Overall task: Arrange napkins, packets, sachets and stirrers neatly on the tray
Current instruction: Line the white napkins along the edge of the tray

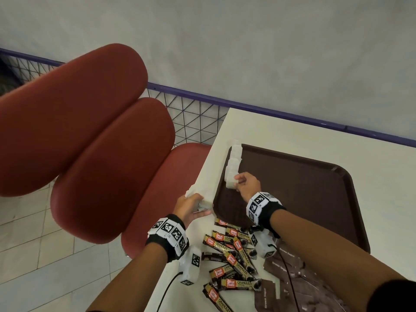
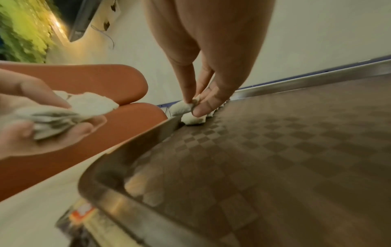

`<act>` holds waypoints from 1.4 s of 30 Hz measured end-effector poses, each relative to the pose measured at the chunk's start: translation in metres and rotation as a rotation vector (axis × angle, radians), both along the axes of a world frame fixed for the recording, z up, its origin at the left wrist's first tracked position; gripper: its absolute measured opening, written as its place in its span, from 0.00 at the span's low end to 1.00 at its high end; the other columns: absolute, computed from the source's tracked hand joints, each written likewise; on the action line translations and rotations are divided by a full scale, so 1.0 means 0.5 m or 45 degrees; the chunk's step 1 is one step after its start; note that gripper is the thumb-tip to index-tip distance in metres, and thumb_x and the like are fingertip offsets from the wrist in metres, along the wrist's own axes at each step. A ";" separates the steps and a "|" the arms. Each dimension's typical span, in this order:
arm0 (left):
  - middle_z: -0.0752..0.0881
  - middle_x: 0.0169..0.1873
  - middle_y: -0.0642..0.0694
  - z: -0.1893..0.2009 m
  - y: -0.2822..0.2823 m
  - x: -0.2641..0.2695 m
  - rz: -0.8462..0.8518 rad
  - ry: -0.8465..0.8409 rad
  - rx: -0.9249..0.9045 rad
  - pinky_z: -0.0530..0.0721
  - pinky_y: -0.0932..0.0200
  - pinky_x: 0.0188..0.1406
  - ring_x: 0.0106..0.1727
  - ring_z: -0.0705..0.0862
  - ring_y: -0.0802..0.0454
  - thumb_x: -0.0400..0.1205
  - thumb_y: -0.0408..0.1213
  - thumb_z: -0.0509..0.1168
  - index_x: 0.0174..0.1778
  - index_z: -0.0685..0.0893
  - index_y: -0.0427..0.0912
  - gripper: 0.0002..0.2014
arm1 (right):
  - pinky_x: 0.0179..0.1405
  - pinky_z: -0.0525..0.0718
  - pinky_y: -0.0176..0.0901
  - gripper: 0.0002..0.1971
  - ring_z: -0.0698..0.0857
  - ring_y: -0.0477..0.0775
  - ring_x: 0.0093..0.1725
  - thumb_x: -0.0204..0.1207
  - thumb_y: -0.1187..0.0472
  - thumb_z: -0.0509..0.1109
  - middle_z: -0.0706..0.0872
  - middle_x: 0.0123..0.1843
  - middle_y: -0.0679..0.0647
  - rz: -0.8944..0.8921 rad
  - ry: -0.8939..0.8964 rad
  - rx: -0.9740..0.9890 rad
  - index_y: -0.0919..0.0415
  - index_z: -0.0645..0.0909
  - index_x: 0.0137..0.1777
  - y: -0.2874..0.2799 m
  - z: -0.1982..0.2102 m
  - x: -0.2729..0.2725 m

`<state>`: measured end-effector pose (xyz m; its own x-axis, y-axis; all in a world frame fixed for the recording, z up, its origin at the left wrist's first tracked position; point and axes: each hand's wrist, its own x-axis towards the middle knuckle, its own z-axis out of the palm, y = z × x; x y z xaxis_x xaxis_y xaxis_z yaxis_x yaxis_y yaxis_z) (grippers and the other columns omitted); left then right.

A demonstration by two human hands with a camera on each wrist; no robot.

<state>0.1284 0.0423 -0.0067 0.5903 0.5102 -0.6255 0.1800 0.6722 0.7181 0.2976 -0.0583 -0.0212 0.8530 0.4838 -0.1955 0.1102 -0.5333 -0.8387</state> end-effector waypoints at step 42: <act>0.82 0.57 0.31 0.017 -0.042 0.008 -0.048 -0.082 0.154 0.91 0.53 0.34 0.56 0.83 0.38 0.81 0.25 0.63 0.60 0.78 0.30 0.12 | 0.45 0.81 0.28 0.14 0.80 0.47 0.55 0.77 0.74 0.63 0.84 0.58 0.55 0.519 0.404 0.192 0.70 0.82 0.61 -0.078 0.083 -0.091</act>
